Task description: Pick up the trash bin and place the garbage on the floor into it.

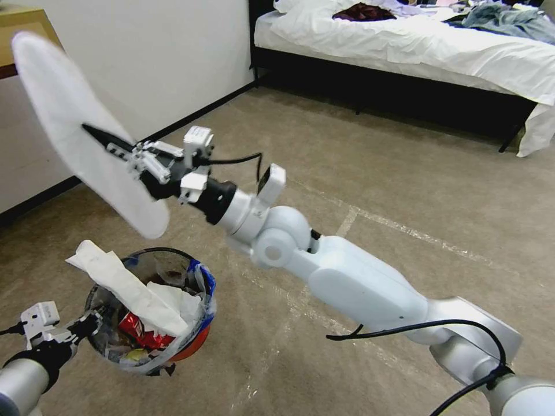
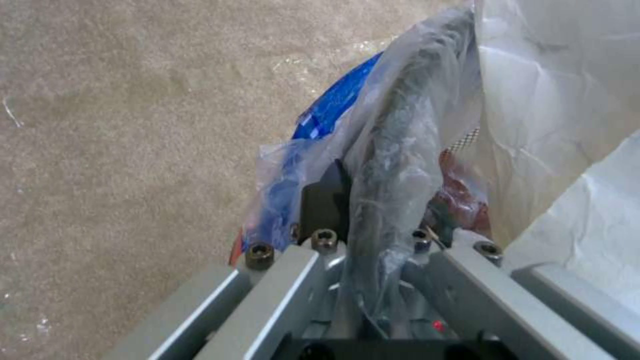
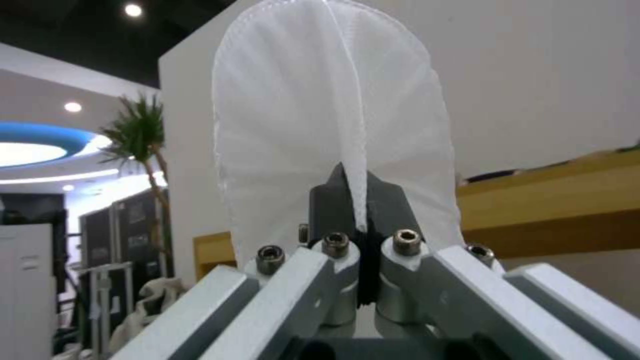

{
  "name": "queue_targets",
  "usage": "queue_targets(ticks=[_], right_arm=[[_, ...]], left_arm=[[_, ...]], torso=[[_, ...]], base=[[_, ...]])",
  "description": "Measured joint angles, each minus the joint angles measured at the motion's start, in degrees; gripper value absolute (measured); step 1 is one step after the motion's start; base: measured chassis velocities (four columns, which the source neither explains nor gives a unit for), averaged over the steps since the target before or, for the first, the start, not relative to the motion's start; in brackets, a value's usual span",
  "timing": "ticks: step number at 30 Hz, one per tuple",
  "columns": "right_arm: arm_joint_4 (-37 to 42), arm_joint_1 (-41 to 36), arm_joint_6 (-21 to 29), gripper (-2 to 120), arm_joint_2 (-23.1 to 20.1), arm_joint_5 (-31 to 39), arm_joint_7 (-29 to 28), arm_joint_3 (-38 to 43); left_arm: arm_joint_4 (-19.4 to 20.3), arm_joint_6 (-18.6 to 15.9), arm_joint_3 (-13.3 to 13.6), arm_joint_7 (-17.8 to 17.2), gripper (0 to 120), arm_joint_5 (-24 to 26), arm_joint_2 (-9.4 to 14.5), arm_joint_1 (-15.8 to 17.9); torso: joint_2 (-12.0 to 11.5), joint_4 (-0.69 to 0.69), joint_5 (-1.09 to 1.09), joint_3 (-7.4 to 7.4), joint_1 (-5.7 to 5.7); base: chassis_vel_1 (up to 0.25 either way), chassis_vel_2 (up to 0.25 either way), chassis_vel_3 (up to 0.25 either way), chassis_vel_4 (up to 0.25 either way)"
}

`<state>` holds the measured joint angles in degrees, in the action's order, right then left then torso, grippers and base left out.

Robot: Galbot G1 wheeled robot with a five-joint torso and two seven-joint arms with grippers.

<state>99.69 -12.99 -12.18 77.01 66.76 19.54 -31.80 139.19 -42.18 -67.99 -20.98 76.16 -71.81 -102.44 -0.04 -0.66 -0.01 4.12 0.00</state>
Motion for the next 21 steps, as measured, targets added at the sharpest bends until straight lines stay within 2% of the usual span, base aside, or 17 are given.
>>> queue_targets(ticks=[8,21], right_arm=[[-4.17,-1.13,-1.24,0,1.97,-0.94,2.07,-4.97],[-8.99,-4.79,-3.07,0,2.36,-3.97,4.57,-8.39]], left_arm=[[-0.02,0.0,-0.6,-0.41,1,1.12,0.61,0.43],[0.33,0.0,-1.07,-0.5,1,1.71,0.65,0.43]], torso=[[0.0,0.0,0.0,0.0,0.0],[0.0,0.0,0.01,0.0,0.0]], base=[[0.0,0.0,0.0,0.0],[0.0,0.0,0.0,0.0]])
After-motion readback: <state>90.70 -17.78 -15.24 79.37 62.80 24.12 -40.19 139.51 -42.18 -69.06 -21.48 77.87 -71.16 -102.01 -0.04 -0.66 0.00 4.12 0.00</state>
